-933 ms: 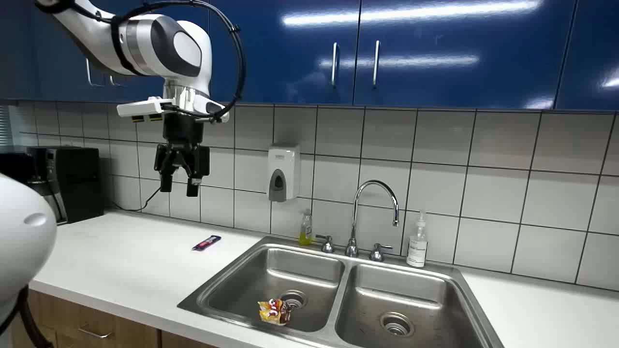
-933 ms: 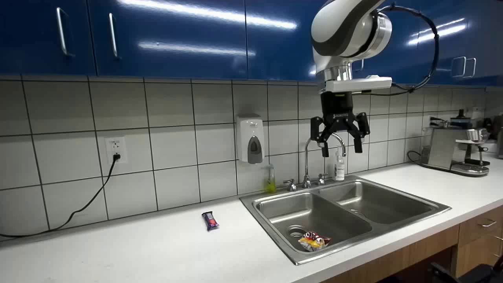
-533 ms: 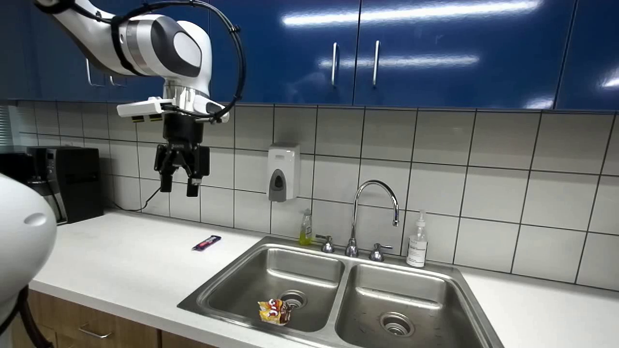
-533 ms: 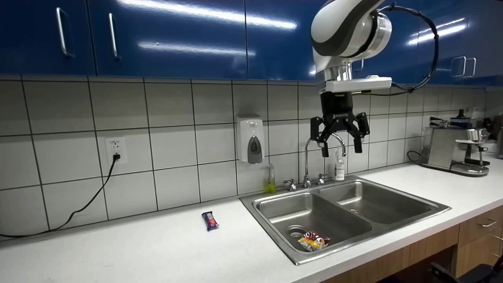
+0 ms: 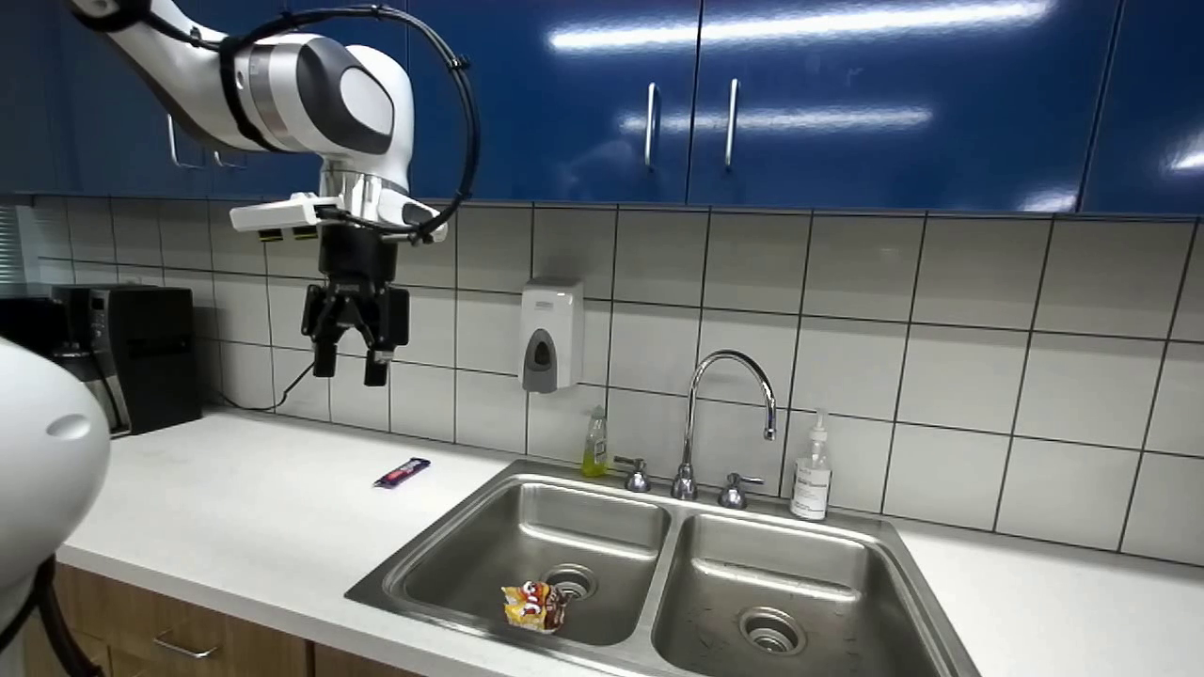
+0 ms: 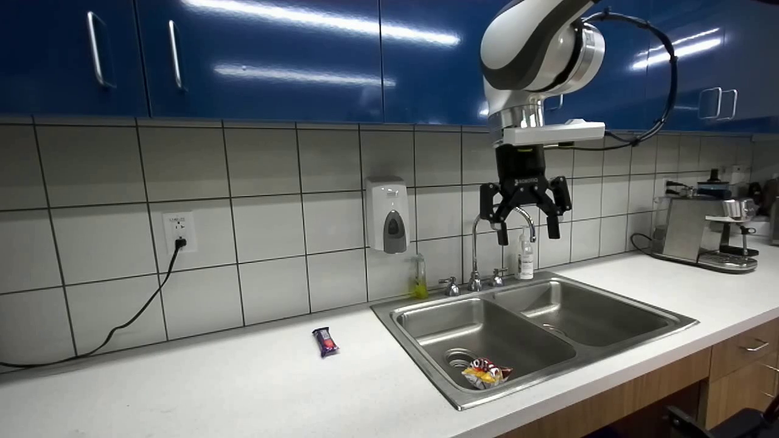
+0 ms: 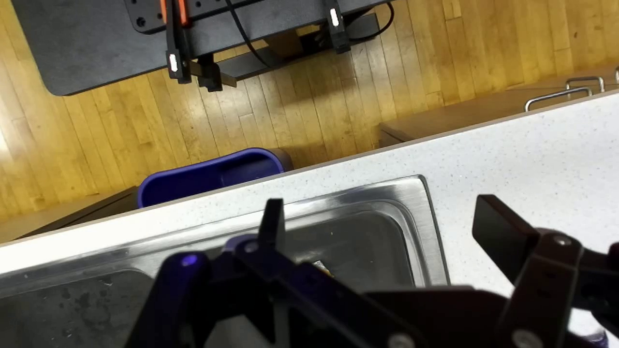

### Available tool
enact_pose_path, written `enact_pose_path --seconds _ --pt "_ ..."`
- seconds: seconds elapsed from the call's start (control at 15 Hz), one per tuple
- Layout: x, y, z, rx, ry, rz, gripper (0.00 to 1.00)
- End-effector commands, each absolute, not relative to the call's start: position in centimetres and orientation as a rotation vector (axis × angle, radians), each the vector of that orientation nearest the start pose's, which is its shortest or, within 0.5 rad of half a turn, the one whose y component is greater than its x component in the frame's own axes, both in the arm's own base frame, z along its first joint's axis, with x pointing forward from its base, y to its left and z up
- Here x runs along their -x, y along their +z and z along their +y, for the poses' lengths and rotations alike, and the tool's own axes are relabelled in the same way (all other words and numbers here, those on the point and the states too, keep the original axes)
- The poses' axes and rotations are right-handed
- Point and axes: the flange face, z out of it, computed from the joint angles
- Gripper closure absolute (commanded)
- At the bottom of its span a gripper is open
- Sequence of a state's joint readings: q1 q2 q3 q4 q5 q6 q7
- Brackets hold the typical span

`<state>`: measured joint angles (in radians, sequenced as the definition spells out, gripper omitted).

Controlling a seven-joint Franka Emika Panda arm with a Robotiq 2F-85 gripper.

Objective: Put the packet on the counter

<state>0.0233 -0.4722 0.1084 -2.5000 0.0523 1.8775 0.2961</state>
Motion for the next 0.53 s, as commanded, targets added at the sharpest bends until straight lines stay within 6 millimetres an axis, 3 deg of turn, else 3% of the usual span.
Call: enact_pose_path --seconds 0.0,0.47 --pt "-39.4 42.3 5.0 3.14 0.24 0.328 0.0" --pt "-42.3 37.8 2.9 3.152 0.258 0.354 0.0"
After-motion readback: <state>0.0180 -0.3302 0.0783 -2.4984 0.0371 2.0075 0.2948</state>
